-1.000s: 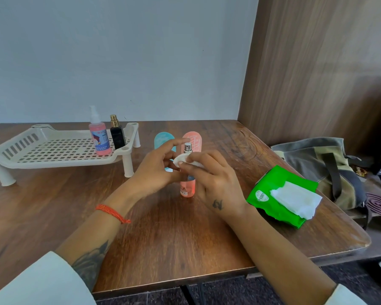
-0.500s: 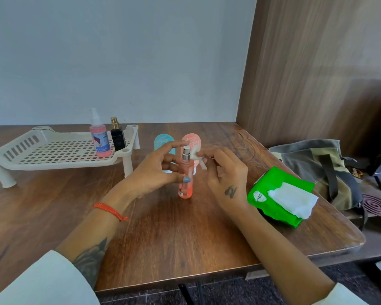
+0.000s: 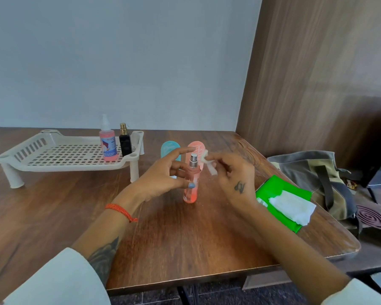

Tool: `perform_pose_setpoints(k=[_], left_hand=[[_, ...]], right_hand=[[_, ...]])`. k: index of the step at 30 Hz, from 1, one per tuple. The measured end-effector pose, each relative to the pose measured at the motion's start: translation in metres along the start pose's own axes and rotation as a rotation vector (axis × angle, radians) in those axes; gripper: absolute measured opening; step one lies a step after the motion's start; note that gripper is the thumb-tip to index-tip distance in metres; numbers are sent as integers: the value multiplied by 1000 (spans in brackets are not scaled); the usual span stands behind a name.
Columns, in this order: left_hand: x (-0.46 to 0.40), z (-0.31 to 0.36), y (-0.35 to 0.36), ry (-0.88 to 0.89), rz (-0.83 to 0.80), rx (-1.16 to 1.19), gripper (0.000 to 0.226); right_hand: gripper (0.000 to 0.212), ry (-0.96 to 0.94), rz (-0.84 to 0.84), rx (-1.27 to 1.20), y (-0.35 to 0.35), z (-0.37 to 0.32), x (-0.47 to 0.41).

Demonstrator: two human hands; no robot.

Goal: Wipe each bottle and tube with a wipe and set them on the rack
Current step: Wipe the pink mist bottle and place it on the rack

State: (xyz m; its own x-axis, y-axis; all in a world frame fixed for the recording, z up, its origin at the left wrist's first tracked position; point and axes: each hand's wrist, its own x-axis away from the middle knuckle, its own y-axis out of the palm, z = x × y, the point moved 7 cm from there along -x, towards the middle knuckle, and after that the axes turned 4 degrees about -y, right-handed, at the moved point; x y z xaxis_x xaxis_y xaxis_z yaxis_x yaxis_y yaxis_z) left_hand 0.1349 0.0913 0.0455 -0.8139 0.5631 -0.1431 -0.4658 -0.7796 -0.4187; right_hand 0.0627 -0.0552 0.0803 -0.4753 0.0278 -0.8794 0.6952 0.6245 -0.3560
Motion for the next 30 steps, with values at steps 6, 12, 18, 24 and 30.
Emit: perform_pose_setpoints(k=[6,12,18,24,30], left_hand=[[-2,0,0,32,-14,31,66],[-3,-1,-2,38,6,-3,68],[-4,-5,-1,0,20,-15,60],[-5,-2,2,6,14,-23,61],[-4,-2,2,2,-4,-23,62]], right_hand=[[33,-544,-356,123,4,-73,-36],[13,-847,-968,532,49,-79,-31],[23,-708,-1044,707,57,-91,-41],[26,-127,-1037,568,61,-72,-72],[36,287,-1017,404,57,-36,-80]])
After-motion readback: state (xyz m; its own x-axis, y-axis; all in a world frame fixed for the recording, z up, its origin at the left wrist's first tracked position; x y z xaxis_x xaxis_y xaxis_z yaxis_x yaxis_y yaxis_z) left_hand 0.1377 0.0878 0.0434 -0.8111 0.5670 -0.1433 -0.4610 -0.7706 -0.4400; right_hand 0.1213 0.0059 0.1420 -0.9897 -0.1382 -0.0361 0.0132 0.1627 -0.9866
